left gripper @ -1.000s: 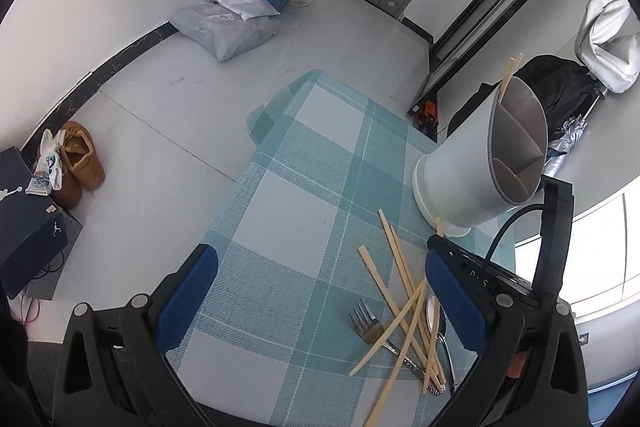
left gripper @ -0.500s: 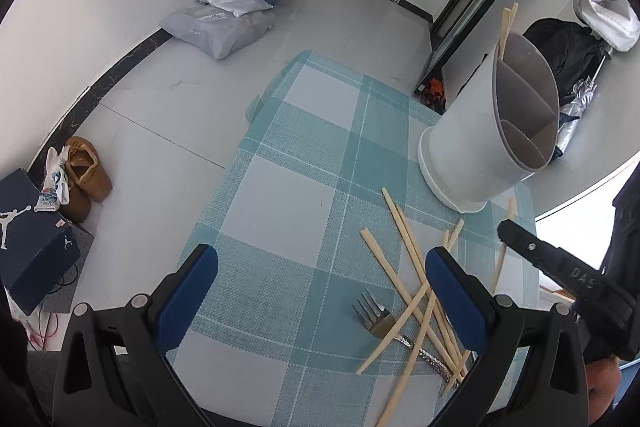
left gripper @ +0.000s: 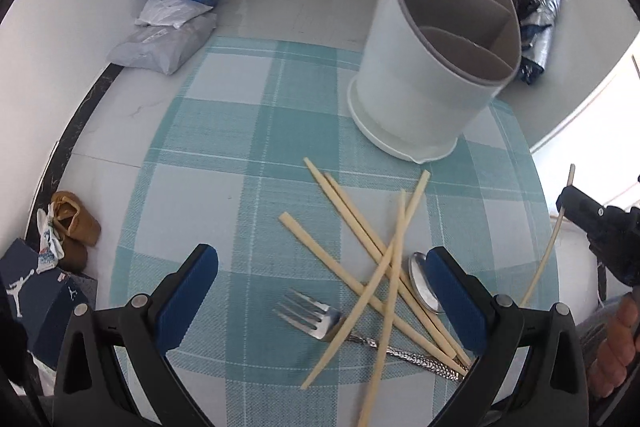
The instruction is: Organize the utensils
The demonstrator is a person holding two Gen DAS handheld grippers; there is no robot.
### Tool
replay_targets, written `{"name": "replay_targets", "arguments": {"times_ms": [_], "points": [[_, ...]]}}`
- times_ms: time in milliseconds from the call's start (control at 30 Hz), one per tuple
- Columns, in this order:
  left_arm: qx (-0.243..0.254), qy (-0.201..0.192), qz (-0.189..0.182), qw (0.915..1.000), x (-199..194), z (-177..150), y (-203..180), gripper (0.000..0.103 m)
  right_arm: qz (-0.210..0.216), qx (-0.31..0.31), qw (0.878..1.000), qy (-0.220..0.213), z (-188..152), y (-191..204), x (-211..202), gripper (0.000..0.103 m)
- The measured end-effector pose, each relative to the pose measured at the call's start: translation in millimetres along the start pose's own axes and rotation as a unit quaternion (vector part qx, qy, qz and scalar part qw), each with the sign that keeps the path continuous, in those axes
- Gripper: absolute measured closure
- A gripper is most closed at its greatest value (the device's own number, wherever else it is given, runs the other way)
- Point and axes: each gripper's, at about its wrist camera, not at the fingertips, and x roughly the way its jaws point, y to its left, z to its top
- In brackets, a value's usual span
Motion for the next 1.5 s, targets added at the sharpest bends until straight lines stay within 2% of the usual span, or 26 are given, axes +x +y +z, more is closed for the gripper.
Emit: {"name": "replay_targets", "arguments": {"times_ms": [200, 367, 433, 567, 600, 633, 700, 767, 900, 1000, 1067, 1333, 1500], "points": [[0.053, 0.041, 0.008, 0.9978, 17, 3, -20, 0.001, 0.018, 0.021, 1.000, -0.005, -3, -18, -4, 0.097], [0.065, 0.035, 0.016, 0.9971, 23, 14, -23, 0.003, 0.007, 0.001, 1.000, -0.002, -2, -15, -2, 0.097], [0.073, 0.035, 0.017, 0.9965, 26, 19, -27, 0.015, 0.012, -0.003, 1.000, -0.006, 0, -14, -3, 0.097], [0.096, 0.054, 0.025, 0.9936, 37, 22, -33, 0.028, 0.024, -0.010, 1.000, -0.010, 2, -10, -6, 0.097], [0.099, 0.058, 0.027, 0.9930, 39, 23, -34, 0.039, 0.024, -0.013, 1.000, -0.010, 2, -8, -7, 0.097], [0.099, 0.062, 0.024, 0.9928, 40, 23, -34, 0.044, 0.025, -0.016, 1.000, -0.010, 1, -6, -7, 0.097], [0.096, 0.070, 0.013, 0.9928, 42, 23, -34, 0.046, 0.023, -0.023, 0.999, -0.011, 2, -4, -8, 0.097], [0.101, 0.067, 0.018, 0.9925, 43, 24, -34, 0.052, 0.028, -0.020, 0.999, -0.009, 3, -4, -8, 0.097], [0.107, 0.072, 0.006, 0.9916, 46, 27, -39, 0.076, 0.031, -0.017, 0.999, -0.008, 3, -4, -8, 0.097], [0.106, 0.079, 0.002, 0.9912, 50, 28, -42, 0.084, 0.033, -0.018, 0.999, -0.008, 3, -2, -8, 0.097], [0.108, 0.077, 0.006, 0.9911, 50, 29, -44, 0.094, 0.032, -0.020, 0.999, -0.007, 3, -2, -8, 0.097], [0.123, 0.078, 0.009, 0.9893, 48, 28, -51, 0.098, 0.027, -0.015, 0.999, -0.011, 3, -2, -9, 0.097], [0.094, 0.068, -0.005, 0.9932, 40, 30, -43, 0.098, 0.025, -0.018, 0.999, -0.012, 2, 0, -9, 0.097]]}}
